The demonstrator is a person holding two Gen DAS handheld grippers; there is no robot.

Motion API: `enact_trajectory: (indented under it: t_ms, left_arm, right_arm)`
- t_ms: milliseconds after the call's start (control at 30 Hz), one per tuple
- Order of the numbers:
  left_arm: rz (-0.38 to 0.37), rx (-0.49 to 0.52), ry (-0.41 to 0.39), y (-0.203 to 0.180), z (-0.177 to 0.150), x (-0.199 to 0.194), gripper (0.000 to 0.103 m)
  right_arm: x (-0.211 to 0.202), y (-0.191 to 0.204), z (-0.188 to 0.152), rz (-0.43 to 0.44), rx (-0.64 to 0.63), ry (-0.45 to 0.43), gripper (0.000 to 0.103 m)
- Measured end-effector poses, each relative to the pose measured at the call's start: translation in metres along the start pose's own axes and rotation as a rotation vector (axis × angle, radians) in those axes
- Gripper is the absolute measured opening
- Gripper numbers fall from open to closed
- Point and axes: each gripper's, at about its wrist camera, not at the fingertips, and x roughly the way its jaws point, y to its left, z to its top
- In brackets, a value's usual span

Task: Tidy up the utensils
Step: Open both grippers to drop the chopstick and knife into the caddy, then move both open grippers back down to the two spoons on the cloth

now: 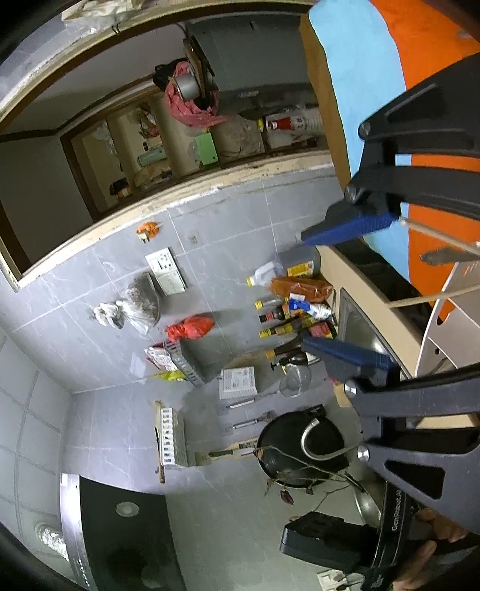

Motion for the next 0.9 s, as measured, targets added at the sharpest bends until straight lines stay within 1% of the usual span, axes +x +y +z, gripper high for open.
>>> enact_trajectory:
  t_ms: [67,200,233,267,300,333,367,400,467,533,600,700,800,900]
  left_arm:
    - [-0.016,-0.004,-0.026,-0.004,0.001,-0.002,0.044]
    - [-0.052,0.01,-0.072,-0.02,0.003,-0.006,0.054]
    - [-0.061,0.02,-0.086,-0.027,0.003,-0.006,0.059]
    - [-0.066,0.025,-0.093,-0.031,0.003,-0.006,0.064]
    - [-0.074,0.031,-0.105,-0.036,0.003,-0.007,0.067]
    - [-0.084,0.035,-0.118,-0.042,0.002,-0.007,0.074]
    - [-0.094,0.037,-0.132,-0.047,0.002,-0.008,0.081]
    - [-0.105,0.037,-0.15,-0.054,0.001,-0.009,0.084]
    - [-0.12,0.041,-0.181,-0.064,0.0,-0.009,0.094]
    - [-0.117,0.048,-0.212,-0.075,-0.002,-0.01,0.101]
    - [-0.11,0.067,-0.246,-0.091,-0.004,-0.009,0.102]
    - [-0.104,0.102,-0.263,-0.111,-0.007,-0.006,0.102]
    - [-0.113,0.141,-0.269,-0.131,-0.011,-0.001,0.102]
    - [-0.136,0.181,-0.254,-0.154,-0.017,0.008,0.102]
  right_arm:
    - [-0.006,-0.004,0.006,-0.023,0.003,0.003,0.065]
    - [-0.023,-0.011,0.018,-0.077,-0.001,-0.01,0.077]
    - [-0.029,-0.012,0.021,-0.093,-0.004,-0.016,0.081]
    - [-0.035,-0.014,0.025,-0.108,-0.009,-0.025,0.084]
    - [-0.04,-0.015,0.03,-0.123,-0.012,-0.034,0.085]
    - [-0.047,-0.017,0.034,-0.139,-0.015,-0.044,0.087]
    - [-0.054,-0.019,0.039,-0.155,-0.017,-0.053,0.091]
    - [-0.058,-0.02,0.043,-0.166,-0.019,-0.059,0.094]
    - [-0.074,-0.025,0.052,-0.201,-0.024,-0.077,0.102]
    - [-0.087,-0.03,0.059,-0.233,-0.033,-0.089,0.102]
    - [-0.099,-0.035,0.067,-0.265,-0.042,-0.095,0.102]
    - [-0.117,-0.044,0.076,-0.314,-0.049,-0.098,0.102]
    - [-0.135,-0.054,0.081,-0.36,-0.048,-0.102,0.102]
    - [-0.15,-0.068,0.084,-0.399,-0.039,-0.102,0.102]
